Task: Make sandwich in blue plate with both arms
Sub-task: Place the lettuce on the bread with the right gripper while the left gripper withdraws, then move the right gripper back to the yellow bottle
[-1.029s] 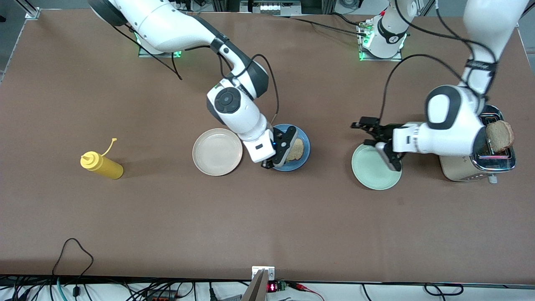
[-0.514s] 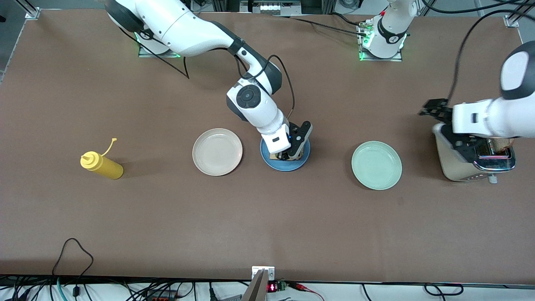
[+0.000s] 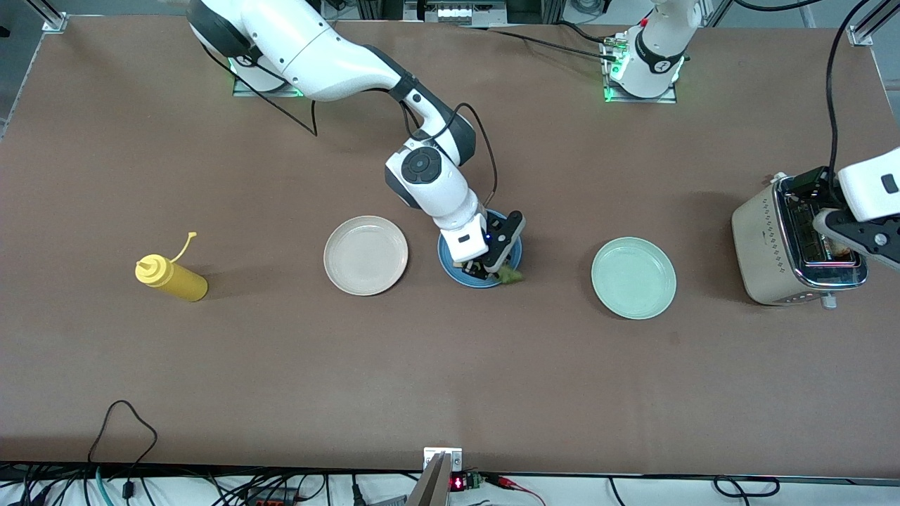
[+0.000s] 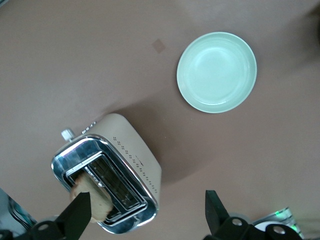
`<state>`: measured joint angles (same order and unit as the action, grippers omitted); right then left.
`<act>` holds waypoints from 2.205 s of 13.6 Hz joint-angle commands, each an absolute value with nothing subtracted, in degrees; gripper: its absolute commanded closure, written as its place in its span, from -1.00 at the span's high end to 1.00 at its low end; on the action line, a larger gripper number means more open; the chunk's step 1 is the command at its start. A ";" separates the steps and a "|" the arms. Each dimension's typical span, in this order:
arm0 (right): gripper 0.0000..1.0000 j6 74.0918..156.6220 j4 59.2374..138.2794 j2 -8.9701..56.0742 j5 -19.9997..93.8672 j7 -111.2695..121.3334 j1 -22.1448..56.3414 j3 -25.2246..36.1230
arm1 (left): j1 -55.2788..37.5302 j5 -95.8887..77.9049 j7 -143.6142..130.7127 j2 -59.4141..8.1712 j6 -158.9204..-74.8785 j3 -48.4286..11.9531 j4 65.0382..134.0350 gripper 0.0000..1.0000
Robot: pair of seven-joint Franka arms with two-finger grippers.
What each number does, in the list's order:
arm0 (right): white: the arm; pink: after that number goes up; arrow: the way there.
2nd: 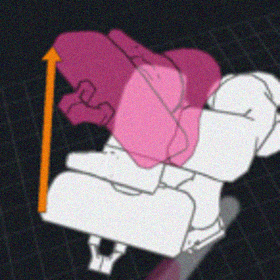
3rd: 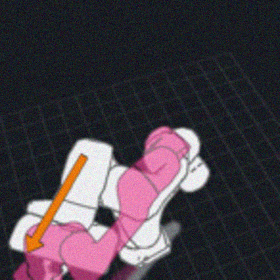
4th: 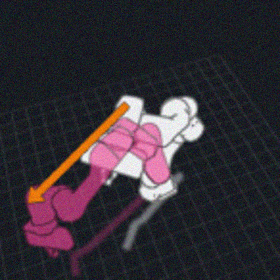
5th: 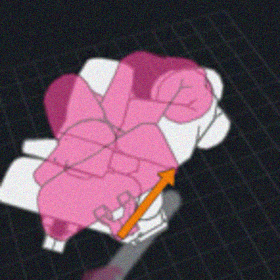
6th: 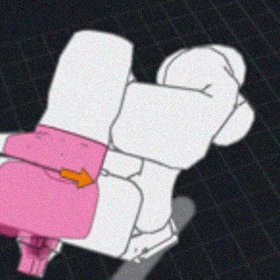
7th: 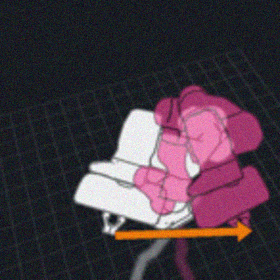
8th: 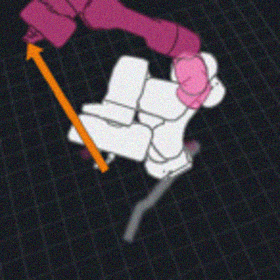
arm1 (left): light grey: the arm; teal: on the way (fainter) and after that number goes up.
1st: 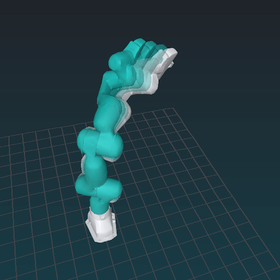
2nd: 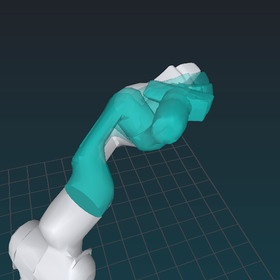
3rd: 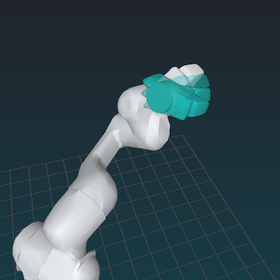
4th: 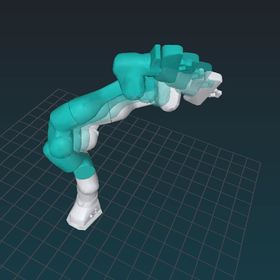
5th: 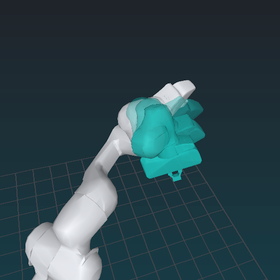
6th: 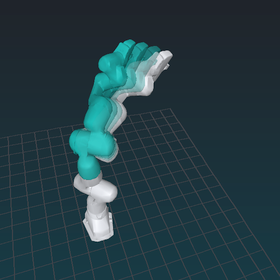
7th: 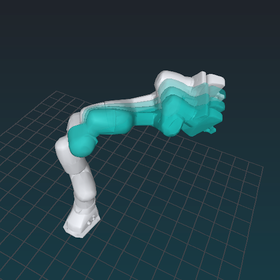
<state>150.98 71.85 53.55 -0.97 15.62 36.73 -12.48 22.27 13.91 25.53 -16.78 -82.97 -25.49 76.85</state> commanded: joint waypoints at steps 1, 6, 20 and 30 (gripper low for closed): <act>1.00 144.60 71.54 49.24 -1.32 14.33 35.86 -12.30 | 24.69 10.65 19.00 -19.07 -81.74 -25.75 74.44 1.00; 1.00 129.32 73.03 36.60 -0.89 14.33 29.29 -9.86 | 24.87 10.55 18.54 -18.81 -81.48 -25.84 74.53 1.00; 1.00 100.39 81.28 22.41 34.85 75.79 -19.56 -9.58 | 24.87 8.17 14.06 -18.37 -81.56 -26.28 74.44 1.00; 1.00 93.16 91.58 38.82 54.83 124.51 -40.77 -9.58 | 24.96 8.00 14.15 -18.37 -81.47 -26.28 74.44 1.00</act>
